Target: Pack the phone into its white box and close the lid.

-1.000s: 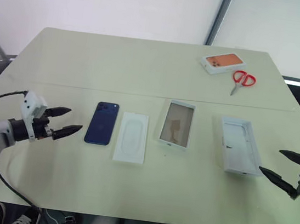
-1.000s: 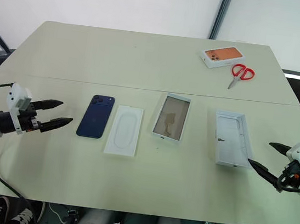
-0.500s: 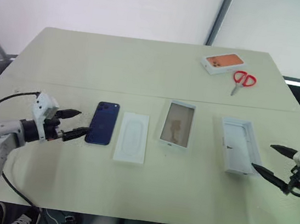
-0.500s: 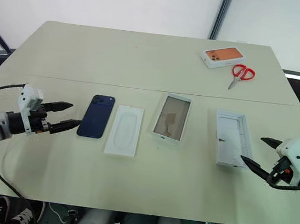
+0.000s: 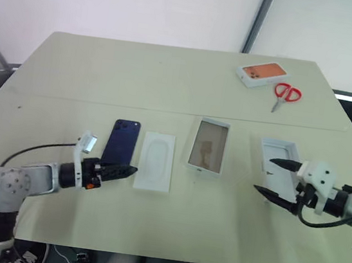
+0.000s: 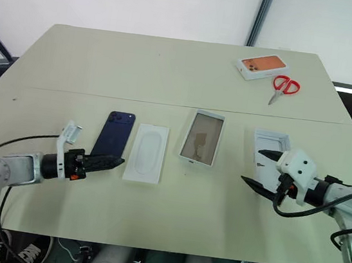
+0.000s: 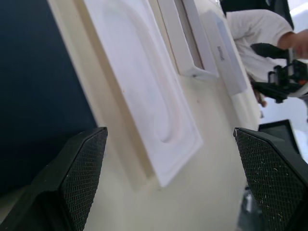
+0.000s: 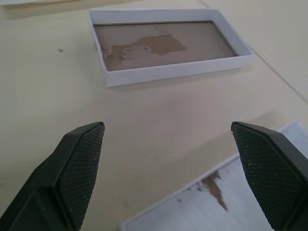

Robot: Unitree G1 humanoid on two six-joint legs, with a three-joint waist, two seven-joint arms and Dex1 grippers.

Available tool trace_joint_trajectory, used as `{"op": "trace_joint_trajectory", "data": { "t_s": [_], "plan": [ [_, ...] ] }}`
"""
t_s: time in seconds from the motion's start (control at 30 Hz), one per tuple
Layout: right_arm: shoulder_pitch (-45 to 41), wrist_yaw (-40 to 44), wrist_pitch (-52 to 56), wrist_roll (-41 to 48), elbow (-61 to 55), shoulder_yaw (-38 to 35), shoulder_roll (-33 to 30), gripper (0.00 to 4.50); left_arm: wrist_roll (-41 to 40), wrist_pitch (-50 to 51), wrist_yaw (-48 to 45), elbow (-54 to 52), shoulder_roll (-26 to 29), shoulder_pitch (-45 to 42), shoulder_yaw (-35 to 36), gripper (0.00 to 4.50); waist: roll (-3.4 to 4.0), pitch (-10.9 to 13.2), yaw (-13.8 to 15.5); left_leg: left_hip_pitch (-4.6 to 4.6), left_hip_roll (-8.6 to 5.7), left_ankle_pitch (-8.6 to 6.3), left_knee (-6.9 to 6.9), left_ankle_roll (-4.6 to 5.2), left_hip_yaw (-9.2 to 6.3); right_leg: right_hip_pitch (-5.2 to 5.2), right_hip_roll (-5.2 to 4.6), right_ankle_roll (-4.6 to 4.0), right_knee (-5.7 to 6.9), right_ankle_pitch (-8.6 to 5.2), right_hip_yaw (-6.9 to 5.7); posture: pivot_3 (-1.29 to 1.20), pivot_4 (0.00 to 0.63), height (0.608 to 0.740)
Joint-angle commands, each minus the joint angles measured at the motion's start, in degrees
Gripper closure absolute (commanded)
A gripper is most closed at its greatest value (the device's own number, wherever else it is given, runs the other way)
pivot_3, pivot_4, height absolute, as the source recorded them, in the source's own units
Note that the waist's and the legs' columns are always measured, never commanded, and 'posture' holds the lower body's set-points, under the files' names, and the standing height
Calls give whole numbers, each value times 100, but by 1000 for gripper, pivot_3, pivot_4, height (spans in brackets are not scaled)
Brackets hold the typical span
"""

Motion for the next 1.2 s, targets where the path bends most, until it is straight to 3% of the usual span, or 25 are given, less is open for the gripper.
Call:
{"op": "trace_joint_trajectory", "data": {
  "t_s": [0.03,0.53,0.73,0.87,1.07,1.2],
  "plan": [
    [-125,-36,-31,26,-150,1,-24,87,-327,299,503,-268,-239,72,182,90,-1,-1,0,2,1,0,0,0,0,1,0,0,0,0,0,0,150,740],
    [-116,-238,-242,-186,-109,187,78,87,-504,518,1478,158,-1201,-159,106,90,14,-10,171,11,-6,0,9,0,8,19,-2,-3,-4,-1,3,0,150,740],
    [-199,-378,-189,-167,-277,288,168,87,-589,517,1600,213,-1279,-128,123,90,15,-11,133,11,-6,-1,5,2,8,20,-2,-2,-12,-1,2,0,150,740],
    [-174,-383,-281,-188,-150,247,175,0,-637,516,1659,224,-1239,-148,139,1270,13,-10,126,11,-6,-1,5,2,9,20,-2,-2,-12,-1,3,0,150,740],
    [-187,-356,-367,-213,8,164,94,0,-631,512,1629,196,-1116,-117,51,4466,19,-14,129,11,-5,-1,2,2,9,17,-1,-3,-12,-1,3,0,150,740],
    [-217,-379,-360,-227,11,177,108,0,-522,427,1610,149,-1072,-89,-63,4466,21,-14,124,13,-2,-1,2,1,10,19,0,-3,-12,-2,3,0,150,740]
  ]
}}
